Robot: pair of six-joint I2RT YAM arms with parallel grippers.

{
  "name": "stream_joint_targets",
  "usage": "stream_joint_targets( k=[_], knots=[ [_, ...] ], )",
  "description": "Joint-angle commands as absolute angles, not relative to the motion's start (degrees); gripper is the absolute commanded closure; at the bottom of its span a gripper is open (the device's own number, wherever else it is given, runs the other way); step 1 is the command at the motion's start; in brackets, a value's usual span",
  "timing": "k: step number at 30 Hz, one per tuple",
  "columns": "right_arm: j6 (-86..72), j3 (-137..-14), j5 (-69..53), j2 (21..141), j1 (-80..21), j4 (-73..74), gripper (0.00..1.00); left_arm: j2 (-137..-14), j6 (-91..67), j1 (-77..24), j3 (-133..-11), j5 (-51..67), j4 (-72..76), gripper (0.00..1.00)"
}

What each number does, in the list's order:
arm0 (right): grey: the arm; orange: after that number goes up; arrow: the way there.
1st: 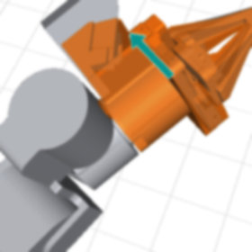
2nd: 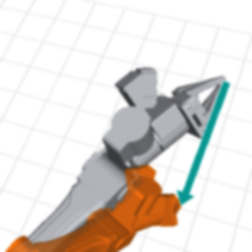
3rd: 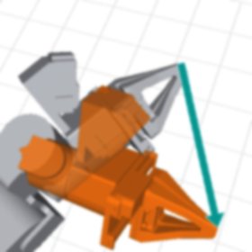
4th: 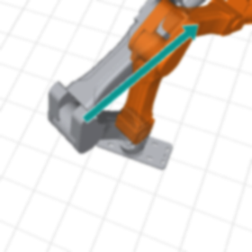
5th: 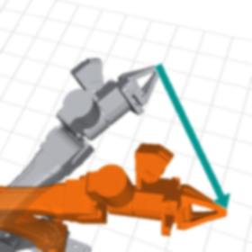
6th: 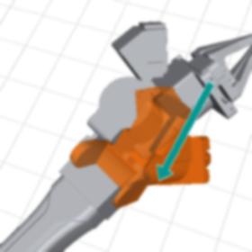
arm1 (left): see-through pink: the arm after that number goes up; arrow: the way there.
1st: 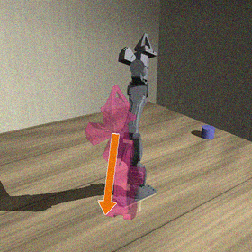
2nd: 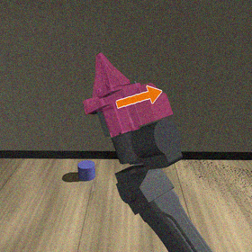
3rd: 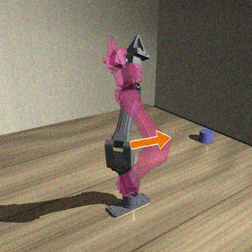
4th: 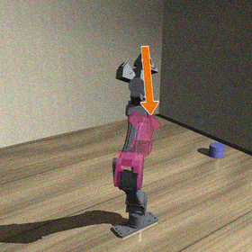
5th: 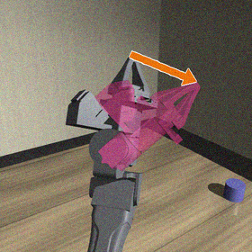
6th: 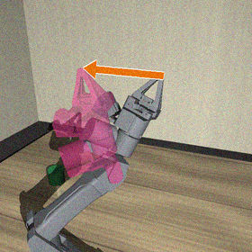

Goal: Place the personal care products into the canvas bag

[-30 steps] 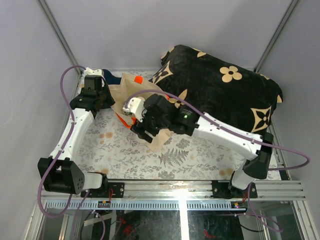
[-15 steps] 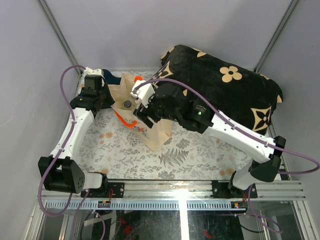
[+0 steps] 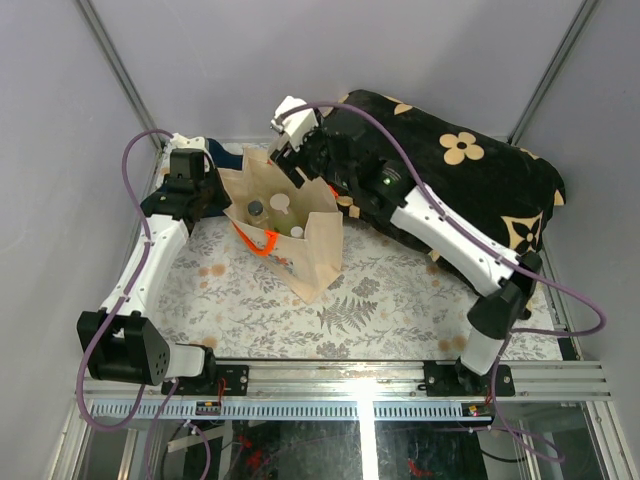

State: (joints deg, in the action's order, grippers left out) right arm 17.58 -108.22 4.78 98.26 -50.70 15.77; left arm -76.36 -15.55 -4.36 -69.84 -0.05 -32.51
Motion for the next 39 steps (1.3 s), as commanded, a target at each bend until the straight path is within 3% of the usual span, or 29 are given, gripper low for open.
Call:
stream_joint_targets(
  k=[1, 17, 32, 39],
  knots=[
    [16.0, -116.9, -1.7, 102.4, -47.4, 7.1, 1.0, -77.4, -14.7, -4.2, -69.5, 1.3, -30.7, 1.0],
    [10.9, -114.6, -3.7, 106.7, -47.0, 13.9, 1.0, -78.3, -15.1, -4.1, -69.9, 1.0, -30.3, 1.0],
    [12.2, -120.8, -2.9, 118.1, -45.4, 20.5, 1.0, -78.9, -15.5, -4.1, -69.9, 1.2, -29.7, 1.0],
    [12.5, -117.6, -2.6, 115.8, -45.4, 17.8, 1.0, -79.6, -15.7, -4.1, -70.1, 1.5, -29.6, 1.0]
  ],
)
